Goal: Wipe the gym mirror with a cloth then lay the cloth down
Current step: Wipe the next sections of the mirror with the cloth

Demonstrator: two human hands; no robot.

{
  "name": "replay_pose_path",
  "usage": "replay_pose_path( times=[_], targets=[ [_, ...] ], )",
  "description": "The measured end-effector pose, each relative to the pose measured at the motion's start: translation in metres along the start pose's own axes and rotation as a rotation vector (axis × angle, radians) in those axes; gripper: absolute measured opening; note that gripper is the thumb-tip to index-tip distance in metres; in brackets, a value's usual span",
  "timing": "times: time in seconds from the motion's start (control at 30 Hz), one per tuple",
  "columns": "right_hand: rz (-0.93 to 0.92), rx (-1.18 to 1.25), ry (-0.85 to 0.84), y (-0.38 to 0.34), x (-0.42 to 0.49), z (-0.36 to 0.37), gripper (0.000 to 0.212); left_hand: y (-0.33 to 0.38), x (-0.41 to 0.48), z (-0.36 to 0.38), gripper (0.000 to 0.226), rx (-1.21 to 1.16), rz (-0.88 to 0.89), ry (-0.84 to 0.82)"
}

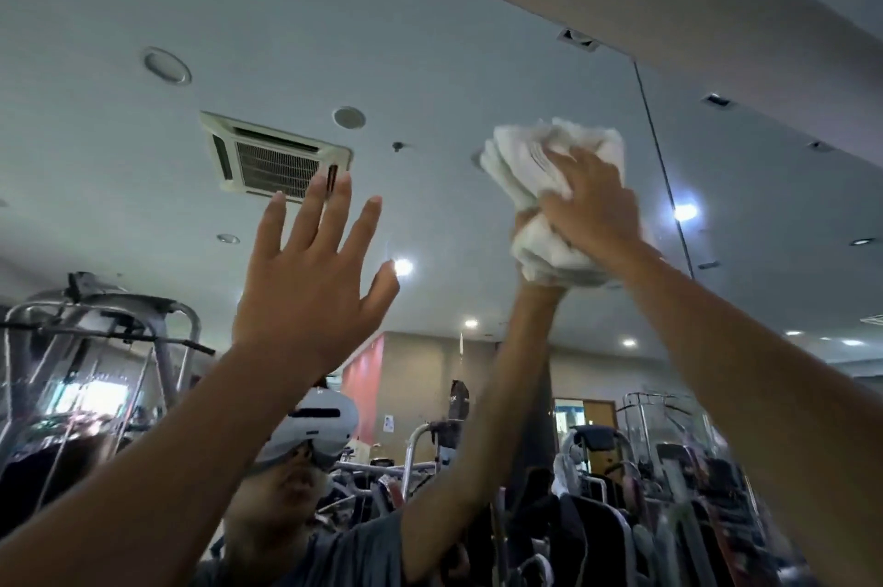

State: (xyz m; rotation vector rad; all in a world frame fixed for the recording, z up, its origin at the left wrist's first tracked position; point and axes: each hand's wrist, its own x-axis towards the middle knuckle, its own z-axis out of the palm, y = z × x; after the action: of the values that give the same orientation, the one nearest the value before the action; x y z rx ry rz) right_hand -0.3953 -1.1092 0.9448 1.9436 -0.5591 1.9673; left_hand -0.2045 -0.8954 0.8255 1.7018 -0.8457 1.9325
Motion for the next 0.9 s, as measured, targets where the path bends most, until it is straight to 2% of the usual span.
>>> replay_pose_path(
  times=[0.03,0.1,0.17,0.27,0.33,0.4,0.5,0.57,0.63,0.7,0.77,0.83,0.9],
  targets=[
    [0.043,0.002,0.031,-0.025,0.0,0.004,0.053,-0.001,-0.004,0.0,0.074,0.009,0.011,-0.003],
    [-0.024,0.001,0.026,-0.065,-0.018,0.008,0.051,-0.004,-0.01,-0.001,0.073,0.011,0.027,0.007],
    [-0.265,-0.024,0.016,-0.078,-0.055,0.011,0.052,-0.004,-0.016,-0.002,0.071,0.015,0.025,0.022],
    [-0.679,0.023,-0.018,-0.052,-0.105,0.007,0.054,0.0,-0.024,-0.002,0.069,0.017,0.006,0.033],
    [-0.799,-0.046,-0.162,-0.013,-0.115,0.003,0.059,0.001,-0.03,-0.002,0.069,0.008,0.007,0.044],
    [-0.645,-0.081,-0.285,0.019,-0.097,-0.009,0.071,0.0,-0.036,-0.004,0.069,-0.002,0.014,0.047],
    [-0.242,-0.081,-0.354,0.015,-0.05,-0.016,0.076,-0.002,-0.047,-0.006,0.069,-0.001,0.036,0.031],
    [-0.082,-0.023,-0.29,-0.021,-0.031,-0.009,0.065,-0.003,-0.054,-0.007,0.069,0.001,0.046,0.041],
    [-0.066,-0.022,-0.166,-0.059,-0.038,0.0,0.059,-0.007,-0.056,-0.008,0.068,-0.009,0.064,0.055],
    [-0.225,-0.073,-0.109,-0.077,-0.065,0.009,0.058,-0.011,-0.056,-0.008,0.068,-0.023,0.077,0.062],
    [-0.504,-0.068,-0.087,-0.071,-0.103,0.007,0.058,-0.011,-0.055,-0.007,0.068,-0.024,0.089,0.073],
    [-0.792,-0.055,-0.127,-0.042,-0.133,0.005,0.059,-0.011,-0.056,-0.007,0.067,-0.026,0.088,0.085],
    [-0.926,-0.077,-0.206,0.0,-0.139,0.0,0.062,-0.01,-0.058,-0.007,0.068,-0.027,0.078,0.087]
  ],
)
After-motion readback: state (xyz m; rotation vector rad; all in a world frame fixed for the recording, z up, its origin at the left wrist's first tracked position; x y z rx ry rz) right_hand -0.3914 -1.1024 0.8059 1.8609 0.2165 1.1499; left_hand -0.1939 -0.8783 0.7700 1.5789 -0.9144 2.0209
